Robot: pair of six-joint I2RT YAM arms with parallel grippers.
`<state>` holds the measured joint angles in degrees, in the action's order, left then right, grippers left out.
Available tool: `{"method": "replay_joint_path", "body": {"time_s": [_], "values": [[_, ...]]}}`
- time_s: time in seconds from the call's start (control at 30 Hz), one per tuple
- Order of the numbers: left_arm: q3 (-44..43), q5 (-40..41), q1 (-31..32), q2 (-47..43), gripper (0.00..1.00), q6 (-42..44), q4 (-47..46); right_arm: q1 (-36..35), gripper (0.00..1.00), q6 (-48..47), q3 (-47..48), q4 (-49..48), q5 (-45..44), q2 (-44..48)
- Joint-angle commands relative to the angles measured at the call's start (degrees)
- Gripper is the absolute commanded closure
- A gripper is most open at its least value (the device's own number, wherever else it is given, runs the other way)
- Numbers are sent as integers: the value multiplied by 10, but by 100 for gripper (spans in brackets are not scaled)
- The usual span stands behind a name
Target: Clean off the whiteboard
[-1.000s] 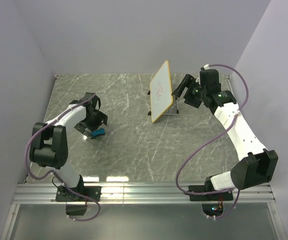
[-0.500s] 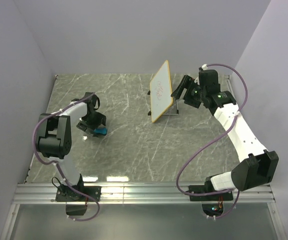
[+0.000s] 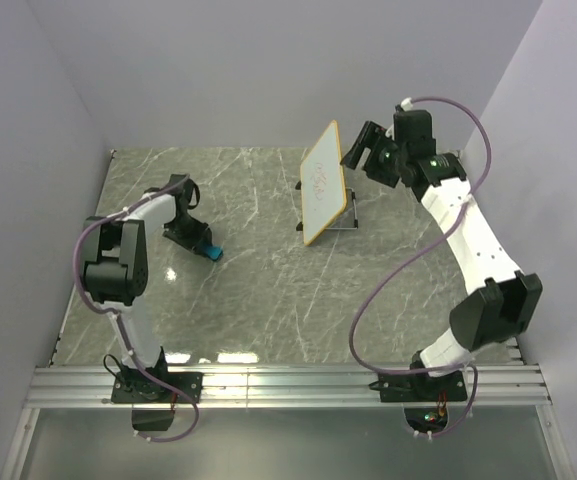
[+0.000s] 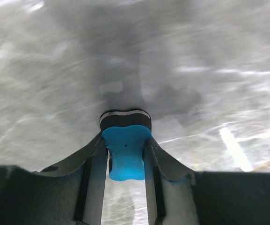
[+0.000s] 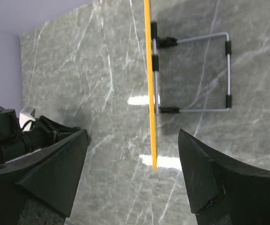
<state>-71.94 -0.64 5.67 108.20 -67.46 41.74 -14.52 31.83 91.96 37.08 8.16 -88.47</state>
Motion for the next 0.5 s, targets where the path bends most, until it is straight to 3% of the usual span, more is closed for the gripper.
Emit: {"method": "replay_joint_path", "body": {"time_s": [0.0,0.17,0.27,0.4,0.47], "values": [[-78,-3,13,26,100,29,-14,5,16,-8,84,13,-7,-43],[-187,-29,36,46,100,101,-30,5,19,-10,144,48,-7,-140],[-293,-52,64,82,100,154,-13,4,22,-22,146,43,-11,-180],[-503,-53,114,157,100,222,50,2,30,-45,173,62,-17,-234],[-554,-75,126,186,100,236,52,0,34,-48,173,63,-22,-240]]}}
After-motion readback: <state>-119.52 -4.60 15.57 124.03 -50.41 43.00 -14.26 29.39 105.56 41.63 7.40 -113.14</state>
